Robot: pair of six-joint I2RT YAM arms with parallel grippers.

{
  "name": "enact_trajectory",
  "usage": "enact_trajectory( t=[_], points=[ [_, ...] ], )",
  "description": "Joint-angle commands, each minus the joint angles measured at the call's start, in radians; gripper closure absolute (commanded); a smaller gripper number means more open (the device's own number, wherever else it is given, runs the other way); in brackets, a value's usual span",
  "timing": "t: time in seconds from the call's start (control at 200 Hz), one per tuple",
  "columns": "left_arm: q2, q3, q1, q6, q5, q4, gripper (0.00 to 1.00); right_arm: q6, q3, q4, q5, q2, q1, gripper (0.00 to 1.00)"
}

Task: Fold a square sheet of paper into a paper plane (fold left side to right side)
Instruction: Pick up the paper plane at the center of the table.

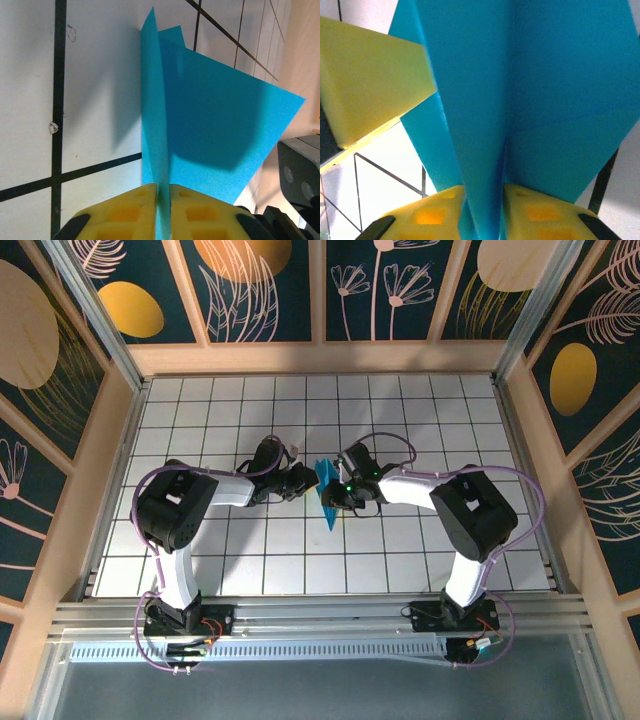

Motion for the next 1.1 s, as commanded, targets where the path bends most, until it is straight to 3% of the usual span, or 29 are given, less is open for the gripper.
enact_trajectory(
  t=[0.0, 0.445, 1.006, 1.096],
  points=[
    [-0.021, -0.003, -0.006, 0.020, -0.032, -0.033, 0.79, 0.001, 0.041, -0.074, 0.062, 0.020, 0.010, 0.77],
    [-0.187, -0.019, 0.008, 0.098, -0.201, -0.179, 0.55, 0.004, 0.088, -0.153, 0.103, 0.051, 0.023, 0.81],
    [-0.620, -0.101, 0.089, 0.200, -0.547, -0.412, 0.44, 0.059, 0.218, -0.302, 0.200, 0.110, 0.082, 0.87],
    [-0.693, -0.101, 0.090, 0.230, -0.634, -0.461, 0.40, 0.067, 0.242, -0.316, 0.221, 0.103, 0.087, 0.94]
  ],
)
